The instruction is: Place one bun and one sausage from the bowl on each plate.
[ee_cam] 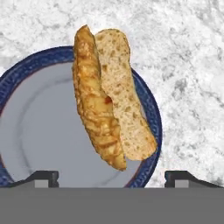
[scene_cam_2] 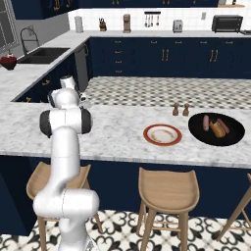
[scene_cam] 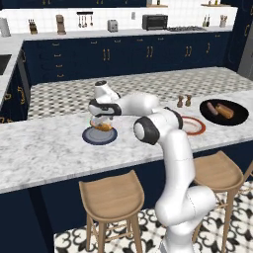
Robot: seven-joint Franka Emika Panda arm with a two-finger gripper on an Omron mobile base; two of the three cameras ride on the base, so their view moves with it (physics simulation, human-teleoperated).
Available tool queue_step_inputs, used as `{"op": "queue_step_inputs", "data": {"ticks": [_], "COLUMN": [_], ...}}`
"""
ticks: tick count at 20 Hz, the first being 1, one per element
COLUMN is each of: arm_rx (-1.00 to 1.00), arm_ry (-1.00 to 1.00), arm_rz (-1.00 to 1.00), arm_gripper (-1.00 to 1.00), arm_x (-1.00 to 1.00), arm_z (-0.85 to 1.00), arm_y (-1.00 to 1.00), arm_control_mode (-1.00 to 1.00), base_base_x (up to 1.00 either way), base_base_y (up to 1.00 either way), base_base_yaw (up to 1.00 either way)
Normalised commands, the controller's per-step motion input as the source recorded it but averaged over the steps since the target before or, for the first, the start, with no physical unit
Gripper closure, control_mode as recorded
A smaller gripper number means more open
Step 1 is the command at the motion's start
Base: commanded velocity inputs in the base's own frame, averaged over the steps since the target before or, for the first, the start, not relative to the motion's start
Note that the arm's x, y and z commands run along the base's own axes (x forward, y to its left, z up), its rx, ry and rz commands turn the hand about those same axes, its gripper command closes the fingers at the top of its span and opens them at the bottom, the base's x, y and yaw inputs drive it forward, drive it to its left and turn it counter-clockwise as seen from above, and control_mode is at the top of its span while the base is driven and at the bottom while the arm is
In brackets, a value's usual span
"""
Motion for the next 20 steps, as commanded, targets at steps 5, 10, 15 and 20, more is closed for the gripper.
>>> {"op": "queue_step_inputs", "data": {"ticks": [5,10,15,20], "arm_rx": [0.14,0.06,0.00,0.00], "arm_ry": [-0.29,-0.18,-0.03,0.08], "arm_rz": [-0.04,-0.08,-0.14,-0.11], "arm_gripper": [-1.00,-1.00,-1.00,-1.00], "arm_x": [-1.00,-1.00,-1.00,-1.00], "arm_z": [0.18,0.08,0.43,0.85], "arm_y": [-0.93,-0.67,-0.13,-0.37], "arm_control_mode": [-1.00,-1.00,-1.00,-1.00], "base_base_x": [0.00,0.00,0.00,0.00], "base_base_y": [0.00,0.00,0.00,0.00], "base_base_yaw": [0.00,0.00,0.00,0.00]}}
